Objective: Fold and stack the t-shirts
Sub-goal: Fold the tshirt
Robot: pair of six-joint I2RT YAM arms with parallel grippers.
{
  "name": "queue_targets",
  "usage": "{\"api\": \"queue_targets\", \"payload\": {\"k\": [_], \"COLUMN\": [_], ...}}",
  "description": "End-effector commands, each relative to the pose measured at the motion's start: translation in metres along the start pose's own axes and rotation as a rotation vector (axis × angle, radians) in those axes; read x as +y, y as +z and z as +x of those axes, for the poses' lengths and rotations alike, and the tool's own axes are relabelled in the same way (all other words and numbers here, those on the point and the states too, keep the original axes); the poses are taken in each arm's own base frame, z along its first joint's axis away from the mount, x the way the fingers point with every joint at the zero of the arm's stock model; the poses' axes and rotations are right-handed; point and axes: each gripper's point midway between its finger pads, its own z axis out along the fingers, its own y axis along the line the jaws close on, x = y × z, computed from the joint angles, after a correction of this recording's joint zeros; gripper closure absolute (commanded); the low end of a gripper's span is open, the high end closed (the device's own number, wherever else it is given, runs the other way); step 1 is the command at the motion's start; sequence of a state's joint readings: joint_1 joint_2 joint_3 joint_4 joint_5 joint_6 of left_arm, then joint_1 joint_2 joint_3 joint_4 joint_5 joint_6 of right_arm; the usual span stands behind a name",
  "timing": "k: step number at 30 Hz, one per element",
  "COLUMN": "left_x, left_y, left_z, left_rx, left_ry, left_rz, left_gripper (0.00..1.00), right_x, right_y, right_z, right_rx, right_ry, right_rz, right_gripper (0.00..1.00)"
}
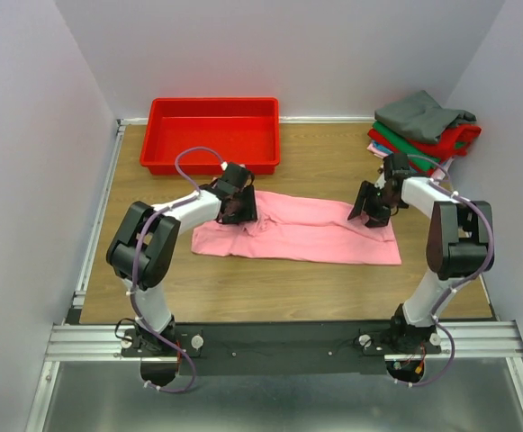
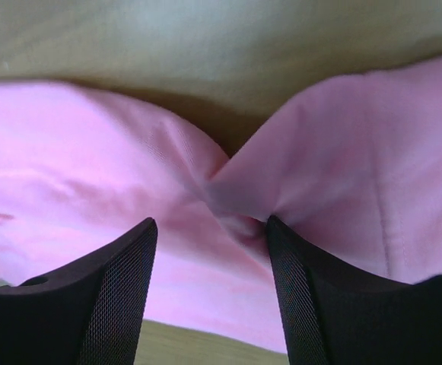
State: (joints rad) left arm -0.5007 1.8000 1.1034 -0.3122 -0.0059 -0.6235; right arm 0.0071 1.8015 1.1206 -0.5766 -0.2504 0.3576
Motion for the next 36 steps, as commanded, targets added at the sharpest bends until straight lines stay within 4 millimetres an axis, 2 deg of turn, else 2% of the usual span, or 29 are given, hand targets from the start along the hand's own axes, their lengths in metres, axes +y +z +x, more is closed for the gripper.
{"api": "queue_targets", "payload": {"k": [1, 3, 8, 13, 14, 16, 17, 19, 20, 22, 23, 26, 27, 28, 30, 32, 33, 34, 36], "left_x": [0.012, 0.009, 0.0, -0.011, -0.02, -0.024, -0.033, -0.04, -0.048, -0.055, -0.064, -0.076, -0.088, -0.093, -0.11, -0.115, -0.125, -0.122, -0.13], "left_y": [0.025, 0.027, 0.033, 0.039, 0.04, 0.045, 0.046, 0.05, 0.051, 0.055, 0.055, 0.061, 0.061, 0.065, 0.066, 0.074, 0.075, 0.081, 0.087], "left_z": [0.043, 0.044, 0.055, 0.059, 0.056, 0.062, 0.056, 0.062, 0.057, 0.061, 0.055, 0.056, 0.051, 0.055, 0.048, 0.048, 0.039, 0.043, 0.034], "left_rx": [0.129, 0.131, 0.153, 0.151, 0.145, 0.168, 0.155, 0.175, 0.162, 0.177, 0.166, 0.174, 0.168, 0.176, 0.163, 0.171, 0.15, 0.172, 0.16], "left_ry": [0.067, 0.092, 0.149, 0.223, 0.246, 0.276, 0.299, 0.334, 0.346, 0.373, 0.387, 0.429, 0.45, 0.473, 0.499, 0.527, 0.536, 0.544, 0.565], "left_rz": [-0.038, -0.038, -0.033, -0.04, -0.028, -0.03, -0.017, -0.015, -0.006, -0.002, 0.016, 0.035, 0.075, 0.082, 0.115, 0.121, 0.134, 0.12, 0.122], "left_gripper": [0.34, 0.34, 0.34, 0.35, 0.35, 0.35, 0.35, 0.35, 0.35, 0.35, 0.35, 0.36, 0.35, 0.36, 0.36, 0.36, 0.36, 0.36, 0.36], "right_x": [-0.018, -0.022, -0.019, -0.008, -0.007, -0.004, -0.004, -0.003, -0.002, -0.001, -0.001, 0.0, 0.001, 0.001, 0.002, 0.002, 0.002, 0.002, 0.001], "right_y": [0.009, 0.003, -0.018, -0.034, -0.038, -0.041, -0.043, -0.044, -0.044, -0.044, -0.044, -0.044, -0.044, -0.045, -0.045, -0.046, -0.047, -0.047, -0.047], "right_z": [0.082, 0.101, 0.129, 0.144, 0.149, 0.155, 0.16, 0.167, 0.173, 0.179, 0.181, 0.187, 0.189, 0.189, 0.19, 0.19, 0.19, 0.191, 0.193], "right_rx": [0.225, 0.261, 0.261, 0.236, 0.231, 0.23, 0.227, 0.23, 0.234, 0.24, 0.24, 0.243, 0.242, 0.24, 0.234, 0.228, 0.228, 0.228, 0.228], "right_ry": [0.082, 0.099, 0.141, 0.154, 0.155, 0.167, 0.168, 0.166, 0.156, 0.157, 0.156, 0.148, 0.146, 0.146, 0.143, 0.149, 0.149, 0.152, 0.153], "right_rz": [0.092, 0.117, 0.133, 0.112, 0.103, 0.094, 0.09, 0.09, 0.09, 0.091, 0.094, 0.095, 0.096, 0.093, 0.092, 0.09, 0.089, 0.088, 0.085], "right_gripper": [0.33, 0.33, 0.33, 0.33, 0.33, 0.33, 0.33, 0.33, 0.33, 0.33, 0.33, 0.33, 0.33, 0.33, 0.33, 0.33, 0.33, 0.33, 0.33]}}
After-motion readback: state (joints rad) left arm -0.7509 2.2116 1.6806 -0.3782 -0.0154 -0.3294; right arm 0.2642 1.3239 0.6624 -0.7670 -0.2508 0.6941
